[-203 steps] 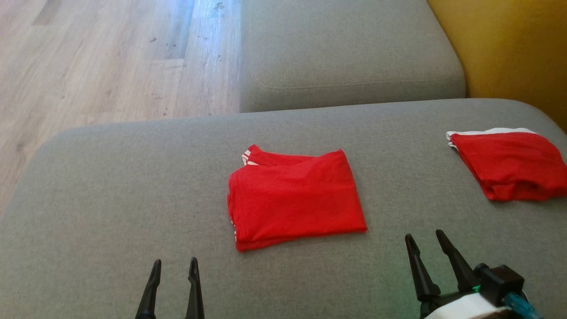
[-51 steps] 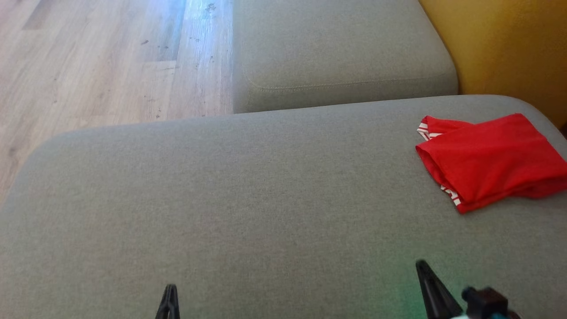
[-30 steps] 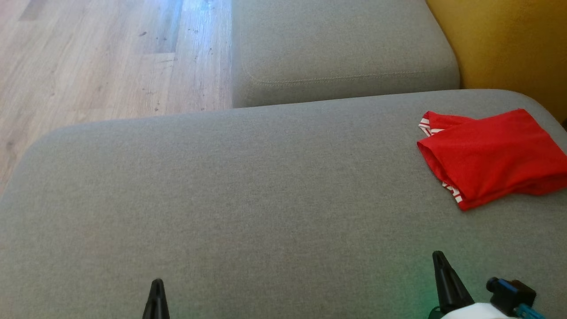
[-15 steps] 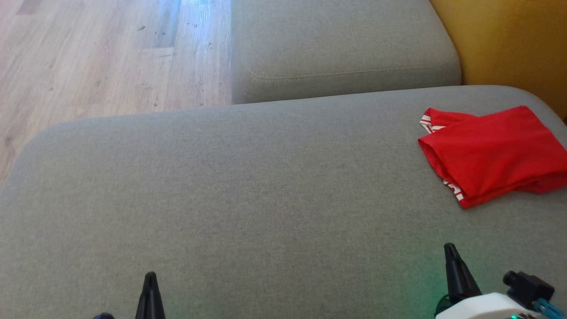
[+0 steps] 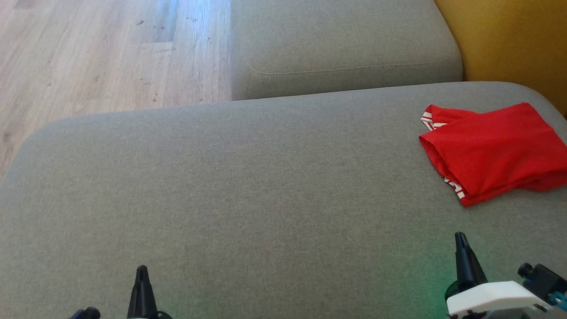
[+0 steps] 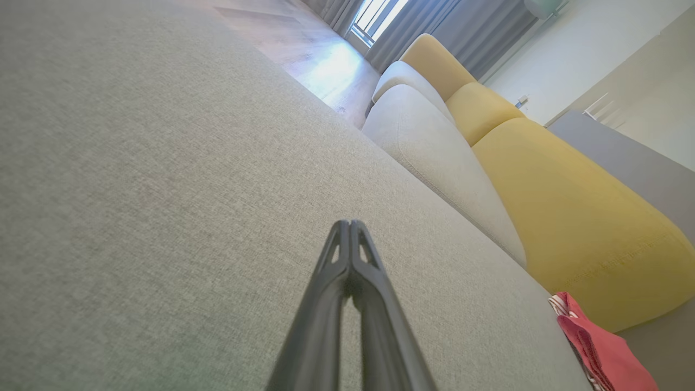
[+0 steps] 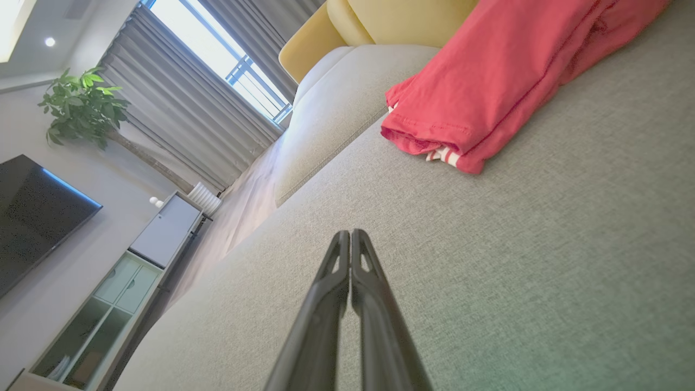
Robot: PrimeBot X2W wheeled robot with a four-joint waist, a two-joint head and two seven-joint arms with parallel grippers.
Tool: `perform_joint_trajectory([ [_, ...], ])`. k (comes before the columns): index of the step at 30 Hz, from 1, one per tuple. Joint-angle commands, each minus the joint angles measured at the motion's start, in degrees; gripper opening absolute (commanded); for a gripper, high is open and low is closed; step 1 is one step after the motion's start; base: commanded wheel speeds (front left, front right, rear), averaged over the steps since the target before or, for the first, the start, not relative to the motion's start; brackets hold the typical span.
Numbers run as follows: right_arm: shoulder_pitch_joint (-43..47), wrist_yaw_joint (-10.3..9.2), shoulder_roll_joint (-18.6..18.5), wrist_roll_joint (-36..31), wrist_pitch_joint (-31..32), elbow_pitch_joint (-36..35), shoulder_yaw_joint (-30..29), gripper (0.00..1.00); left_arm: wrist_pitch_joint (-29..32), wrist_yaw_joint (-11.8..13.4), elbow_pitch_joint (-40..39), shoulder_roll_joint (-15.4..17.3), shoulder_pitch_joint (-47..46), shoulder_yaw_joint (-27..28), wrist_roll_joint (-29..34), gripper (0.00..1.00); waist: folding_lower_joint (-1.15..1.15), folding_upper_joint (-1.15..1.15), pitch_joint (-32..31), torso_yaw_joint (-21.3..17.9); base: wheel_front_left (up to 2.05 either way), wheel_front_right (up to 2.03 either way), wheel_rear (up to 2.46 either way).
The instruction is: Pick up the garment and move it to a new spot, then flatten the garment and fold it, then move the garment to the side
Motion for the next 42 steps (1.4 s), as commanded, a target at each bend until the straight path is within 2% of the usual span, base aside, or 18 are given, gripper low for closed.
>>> perform_joint_trajectory([
  [1, -3.2, -0.02, -0.1, 1.8, 0.3, -2.2, 0.0, 0.00, 0.2, -0.4, -1.5, 0.8, -3.4, 1.7, -1.6, 0.00, 0.00, 0.00, 0.1, 0.0, 0.00, 0.00, 0.00],
  [42, -7.9, -0.04, 0.3, 29.3, 7.0, -3.7, -5.0, 0.00, 6.8, -4.1, 0.5, 0.9, -10.4, 7.3, -28.0, 0.00, 0.00, 0.00, 2.3, 0.0, 0.00, 0.00, 0.00],
])
